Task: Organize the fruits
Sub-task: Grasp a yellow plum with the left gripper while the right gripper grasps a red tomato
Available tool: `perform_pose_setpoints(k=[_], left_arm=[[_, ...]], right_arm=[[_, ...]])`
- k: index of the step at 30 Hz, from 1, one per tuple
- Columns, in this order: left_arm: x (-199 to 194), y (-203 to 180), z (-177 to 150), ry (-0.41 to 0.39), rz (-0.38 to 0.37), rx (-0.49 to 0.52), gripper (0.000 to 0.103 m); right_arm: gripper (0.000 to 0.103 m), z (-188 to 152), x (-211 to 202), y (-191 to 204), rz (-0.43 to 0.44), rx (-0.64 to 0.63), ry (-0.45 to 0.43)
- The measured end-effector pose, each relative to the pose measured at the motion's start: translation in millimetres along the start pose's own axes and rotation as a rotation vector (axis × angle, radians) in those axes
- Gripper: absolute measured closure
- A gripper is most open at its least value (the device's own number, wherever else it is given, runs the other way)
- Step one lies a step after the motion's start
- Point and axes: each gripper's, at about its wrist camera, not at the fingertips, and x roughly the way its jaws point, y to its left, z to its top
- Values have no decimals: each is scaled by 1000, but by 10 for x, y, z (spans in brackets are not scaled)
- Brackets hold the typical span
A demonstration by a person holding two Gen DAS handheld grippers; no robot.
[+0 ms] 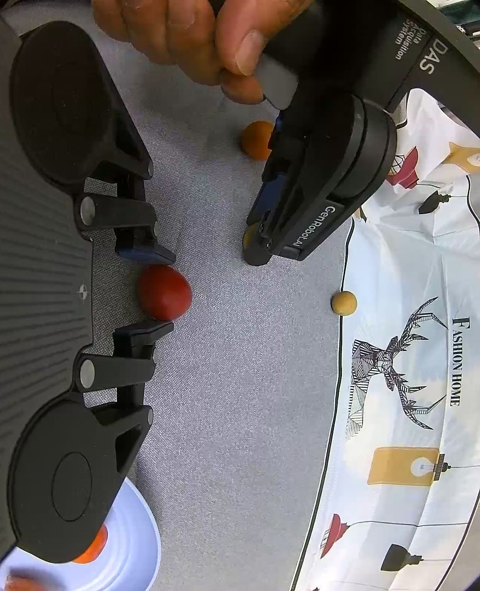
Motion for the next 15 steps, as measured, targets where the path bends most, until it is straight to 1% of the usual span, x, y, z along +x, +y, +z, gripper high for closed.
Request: perform_pose_setpoints(k=[7, 15], left_arm=[[-38, -23, 17, -1, 13, 4, 74], [-285, -197, 30, -39, 4, 38, 74]], right_arm=[[69, 19, -10, -1, -5, 11, -11], [69, 54, -291, -28, -24, 18, -63]])
